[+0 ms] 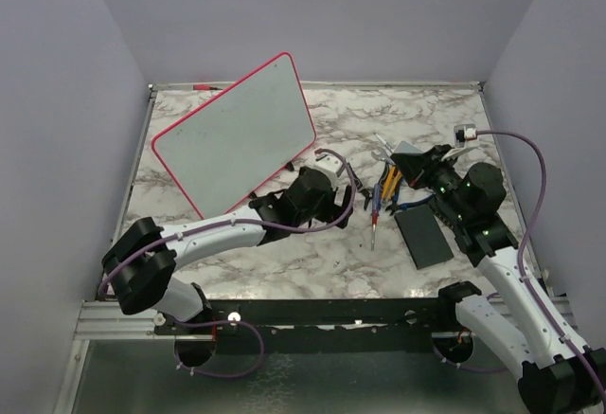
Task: Write a sentence on the whiteboard
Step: Place the pen cap at the center of the board, then move the whiteboard stand to the center of the board.
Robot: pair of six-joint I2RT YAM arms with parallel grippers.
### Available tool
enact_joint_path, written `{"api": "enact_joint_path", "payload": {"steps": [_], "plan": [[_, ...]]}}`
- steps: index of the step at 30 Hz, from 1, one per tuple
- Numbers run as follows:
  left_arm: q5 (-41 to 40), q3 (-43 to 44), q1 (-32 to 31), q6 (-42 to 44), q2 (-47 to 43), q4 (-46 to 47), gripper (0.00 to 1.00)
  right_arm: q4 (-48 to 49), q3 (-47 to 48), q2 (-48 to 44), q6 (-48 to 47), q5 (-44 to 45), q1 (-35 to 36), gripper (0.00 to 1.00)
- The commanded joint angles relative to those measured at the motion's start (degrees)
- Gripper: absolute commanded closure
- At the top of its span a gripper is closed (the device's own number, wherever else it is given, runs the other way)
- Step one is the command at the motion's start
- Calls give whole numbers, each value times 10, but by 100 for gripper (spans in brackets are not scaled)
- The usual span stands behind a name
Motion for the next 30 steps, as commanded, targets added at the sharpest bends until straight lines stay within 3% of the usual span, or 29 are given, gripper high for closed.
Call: {"api": "enact_joint_path", "payload": {"steps": [1, 10, 20, 30], "plan": [[-16, 69, 3, 77, -41, -73, 1, -18, 1, -6, -13, 16, -3, 99], [39, 166, 89, 121, -116, -128, 1, -24, 5, -6, -17, 16, -3, 99], [155, 282, 288, 149, -142, -199, 1, -19, 6, 0, -7, 8, -3, 99], [321, 277, 535, 114, -187, -204, 1, -12, 8, 8, -3, 0, -3, 99]]}}
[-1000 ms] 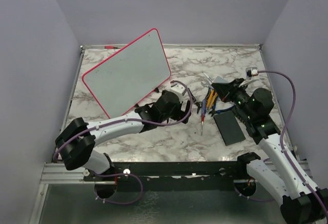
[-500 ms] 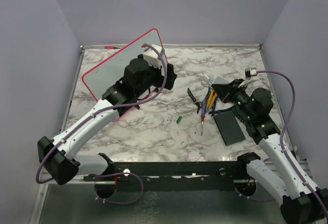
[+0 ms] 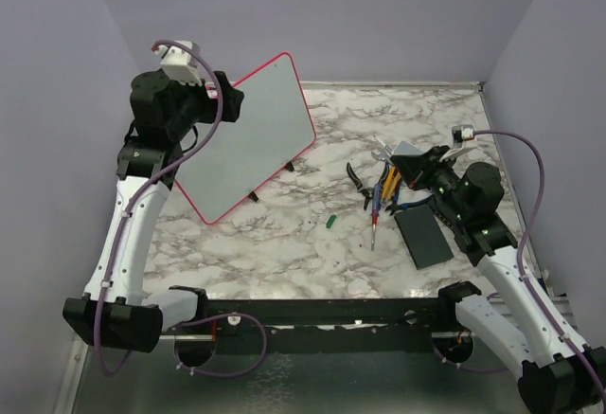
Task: Write a sentence on the whiteboard
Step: Move the whiteboard stand to the center of the board.
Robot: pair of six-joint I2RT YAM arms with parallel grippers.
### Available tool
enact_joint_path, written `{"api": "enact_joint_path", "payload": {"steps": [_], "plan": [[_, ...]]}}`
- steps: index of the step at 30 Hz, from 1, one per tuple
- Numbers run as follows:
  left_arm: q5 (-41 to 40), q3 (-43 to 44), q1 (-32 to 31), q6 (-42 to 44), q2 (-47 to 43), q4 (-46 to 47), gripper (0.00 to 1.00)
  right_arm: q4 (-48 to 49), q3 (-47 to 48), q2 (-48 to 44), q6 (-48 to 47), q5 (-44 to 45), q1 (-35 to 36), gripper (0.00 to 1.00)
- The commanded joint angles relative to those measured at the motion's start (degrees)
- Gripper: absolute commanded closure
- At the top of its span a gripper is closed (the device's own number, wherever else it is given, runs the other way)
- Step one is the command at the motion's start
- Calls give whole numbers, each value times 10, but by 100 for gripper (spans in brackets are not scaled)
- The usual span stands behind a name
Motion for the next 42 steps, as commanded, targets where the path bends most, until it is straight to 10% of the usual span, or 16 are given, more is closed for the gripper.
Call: {"api": "enact_joint_path", "payload": {"steps": [1, 10, 42], "plan": [[108, -4, 107, -18, -44, -13, 1, 5, 8, 6, 5, -4, -3, 99], [112, -94, 261, -66, -97, -7, 1, 37, 11, 23, -15, -63, -3, 99], [156, -225, 329, -44, -135, 46, 3, 106, 17, 53, -27, -202, -2, 99]]}}
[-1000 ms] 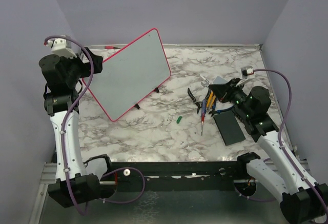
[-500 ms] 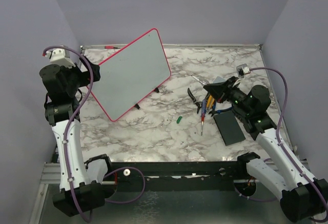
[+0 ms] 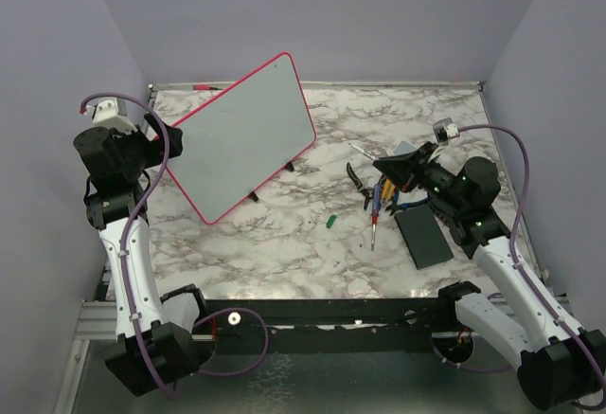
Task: Write a sentence on the whiteboard
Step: Move the whiteboard stand to the center of the board.
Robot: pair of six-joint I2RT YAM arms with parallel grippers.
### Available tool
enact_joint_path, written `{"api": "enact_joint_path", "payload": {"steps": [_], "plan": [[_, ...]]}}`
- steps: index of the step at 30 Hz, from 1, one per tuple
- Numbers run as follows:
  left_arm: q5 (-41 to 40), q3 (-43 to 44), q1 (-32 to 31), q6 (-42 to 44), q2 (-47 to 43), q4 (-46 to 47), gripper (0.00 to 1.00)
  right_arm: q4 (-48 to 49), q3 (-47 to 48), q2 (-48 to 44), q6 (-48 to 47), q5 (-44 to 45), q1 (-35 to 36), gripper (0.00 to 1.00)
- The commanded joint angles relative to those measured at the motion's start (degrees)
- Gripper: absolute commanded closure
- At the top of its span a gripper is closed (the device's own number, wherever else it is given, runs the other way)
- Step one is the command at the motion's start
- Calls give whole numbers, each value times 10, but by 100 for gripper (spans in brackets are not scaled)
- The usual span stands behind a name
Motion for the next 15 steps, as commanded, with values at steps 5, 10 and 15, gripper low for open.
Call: {"api": "enact_joint_path", "payload": {"steps": [5, 10, 15], "plan": [[56, -36, 5, 3, -6, 60, 6, 21, 17, 14, 3, -32, -2, 99], [59, -44, 5, 7, -6, 67, 16, 23, 18, 18, 5, -39, -2, 99], [57, -53, 5, 6, -10, 67, 23, 17, 21, 17, 3, -39, -2, 99]]}}
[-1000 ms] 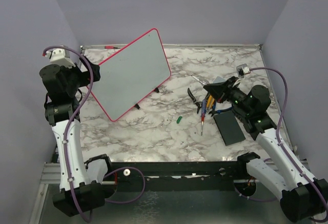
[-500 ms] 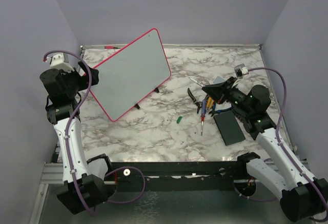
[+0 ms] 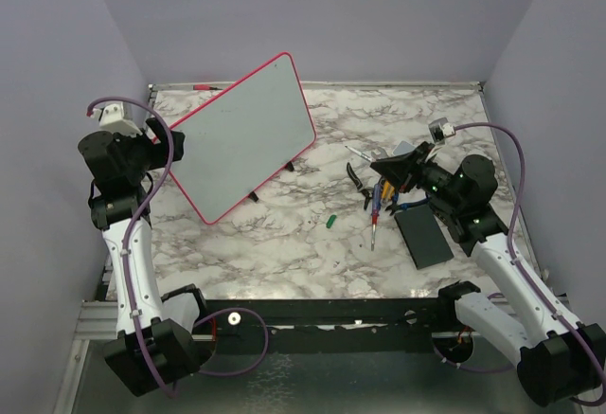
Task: Write a sentence on the whiteboard
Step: Move the whiteboard stand to the center of the board.
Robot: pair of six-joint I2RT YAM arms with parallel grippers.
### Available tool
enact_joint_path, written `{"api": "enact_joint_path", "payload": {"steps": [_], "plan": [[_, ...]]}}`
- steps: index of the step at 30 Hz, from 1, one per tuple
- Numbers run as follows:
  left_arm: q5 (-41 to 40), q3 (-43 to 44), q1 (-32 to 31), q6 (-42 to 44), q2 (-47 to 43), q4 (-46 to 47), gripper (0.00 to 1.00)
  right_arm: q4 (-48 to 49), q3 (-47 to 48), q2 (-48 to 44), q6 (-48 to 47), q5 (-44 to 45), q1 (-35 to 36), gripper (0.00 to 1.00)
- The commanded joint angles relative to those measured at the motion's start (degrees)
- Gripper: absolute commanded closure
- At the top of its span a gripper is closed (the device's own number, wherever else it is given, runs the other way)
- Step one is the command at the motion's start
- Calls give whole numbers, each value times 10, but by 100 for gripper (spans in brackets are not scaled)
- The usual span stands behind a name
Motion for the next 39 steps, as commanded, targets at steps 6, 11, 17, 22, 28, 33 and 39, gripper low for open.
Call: {"api": "enact_joint_path", "payload": {"steps": [6, 11, 17, 22, 28, 33, 39], "plan": [[25, -30, -6, 8, -21, 19, 31, 12, 23, 6, 2, -20, -2, 99], [8, -46, -29, 21, -29, 20, 32, 16, 26, 11, 5, -25, -2, 99], [7, -55, -42, 29, -38, 28, 36, 16, 29, 16, 7, -29, -2, 99], [-1, -67, -46, 26, -46, 32, 45, 17, 32, 19, 7, -32, -2, 99], [-7, -81, -47, 22, -61, 33, 52, 15, 33, 19, 7, -33, -2, 99], [-12, -98, -48, 19, -76, 40, 62, 16, 33, 20, 8, -36, -2, 99], [-7, -127, -57, 17, -106, 54, 72, 8, 36, 19, 6, -37, -2, 99]]}}
